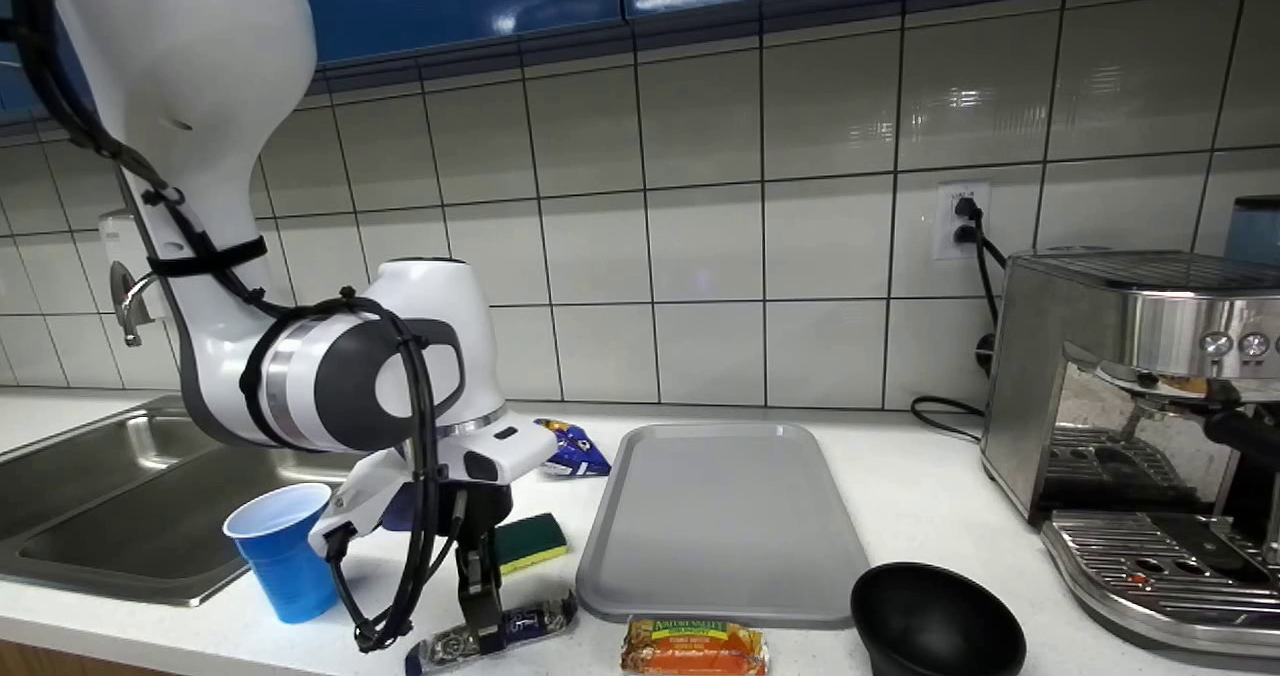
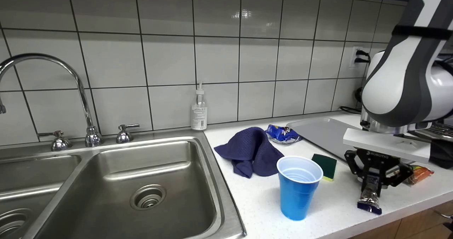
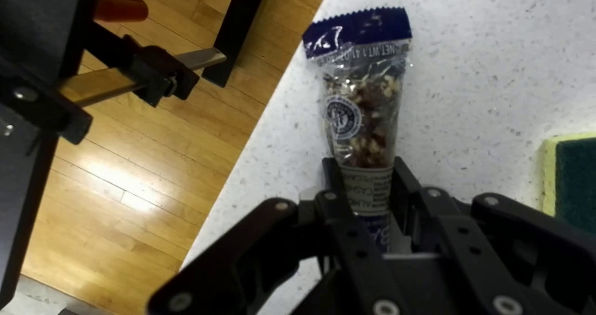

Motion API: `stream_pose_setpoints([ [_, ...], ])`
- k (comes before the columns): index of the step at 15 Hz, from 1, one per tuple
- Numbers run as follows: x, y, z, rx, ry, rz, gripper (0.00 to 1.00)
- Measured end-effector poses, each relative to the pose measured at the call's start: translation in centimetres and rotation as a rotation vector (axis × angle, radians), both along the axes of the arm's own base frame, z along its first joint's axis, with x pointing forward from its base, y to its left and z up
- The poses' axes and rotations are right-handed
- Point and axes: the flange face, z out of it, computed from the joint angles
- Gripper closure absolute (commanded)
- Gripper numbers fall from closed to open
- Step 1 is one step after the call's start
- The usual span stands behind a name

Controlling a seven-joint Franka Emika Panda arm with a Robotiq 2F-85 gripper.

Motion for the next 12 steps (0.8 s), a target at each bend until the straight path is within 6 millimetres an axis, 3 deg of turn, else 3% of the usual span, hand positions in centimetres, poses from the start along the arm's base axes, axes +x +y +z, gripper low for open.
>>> stream_pose_setpoints([
  [12, 0.4, -1.0, 1.5, -0.012, -0.037, -0.018, 0.93],
])
